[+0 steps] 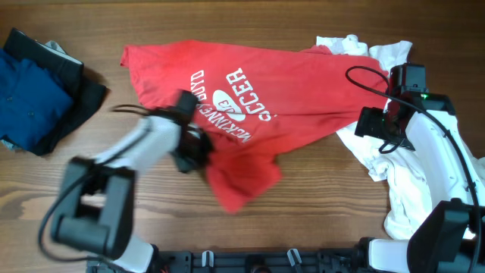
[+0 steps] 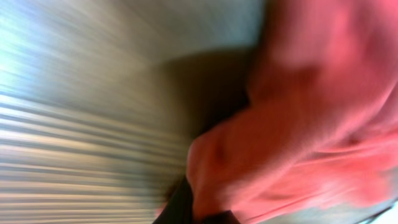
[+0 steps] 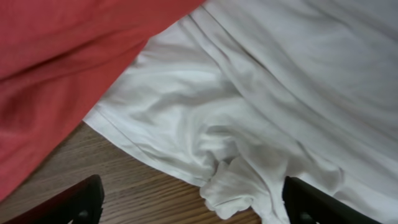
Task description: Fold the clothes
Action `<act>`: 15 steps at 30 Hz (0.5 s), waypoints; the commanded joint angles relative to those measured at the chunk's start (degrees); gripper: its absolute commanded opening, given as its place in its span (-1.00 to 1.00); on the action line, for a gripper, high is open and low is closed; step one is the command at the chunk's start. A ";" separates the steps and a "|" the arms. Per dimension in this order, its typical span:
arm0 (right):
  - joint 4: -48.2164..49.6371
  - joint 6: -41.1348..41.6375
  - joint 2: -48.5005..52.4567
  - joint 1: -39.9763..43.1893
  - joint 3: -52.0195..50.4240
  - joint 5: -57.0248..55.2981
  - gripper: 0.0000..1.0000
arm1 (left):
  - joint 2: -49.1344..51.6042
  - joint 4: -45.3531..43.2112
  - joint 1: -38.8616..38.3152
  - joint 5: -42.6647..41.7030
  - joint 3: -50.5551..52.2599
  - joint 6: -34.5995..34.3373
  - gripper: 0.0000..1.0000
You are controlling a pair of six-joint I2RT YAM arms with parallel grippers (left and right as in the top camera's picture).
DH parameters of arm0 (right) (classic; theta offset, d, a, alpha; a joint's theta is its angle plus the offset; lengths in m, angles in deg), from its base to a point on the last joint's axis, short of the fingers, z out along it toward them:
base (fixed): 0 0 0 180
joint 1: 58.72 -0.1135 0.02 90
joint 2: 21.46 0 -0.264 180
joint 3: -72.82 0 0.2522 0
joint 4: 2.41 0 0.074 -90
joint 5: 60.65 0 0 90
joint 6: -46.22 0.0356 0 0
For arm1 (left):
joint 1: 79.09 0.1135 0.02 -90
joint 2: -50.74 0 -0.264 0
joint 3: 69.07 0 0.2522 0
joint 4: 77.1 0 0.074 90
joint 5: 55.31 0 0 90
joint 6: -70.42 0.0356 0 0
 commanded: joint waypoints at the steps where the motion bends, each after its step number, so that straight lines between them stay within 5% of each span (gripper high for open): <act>1: 0.42 -1.46 2.75 0.15 -0.15 3.10 0.71 | -6.67 0.85 16.00 3.15 0.20 3.91 -0.92; 4: 0.87 -1.66 5.57 0.15 -0.15 3.76 0.56 | -8.00 0.87 24.98 -1.31 0.20 5.99 -0.92; 11: 2.23 -2.12 14.32 0.15 -0.15 4.50 -0.44 | -7.87 3.85 26.80 -3.26 0.20 11.58 -0.92; 15: 3.48 -2.95 17.20 0.15 -0.15 6.75 -0.49 | -7.87 3.65 24.96 -3.26 0.20 11.54 -0.92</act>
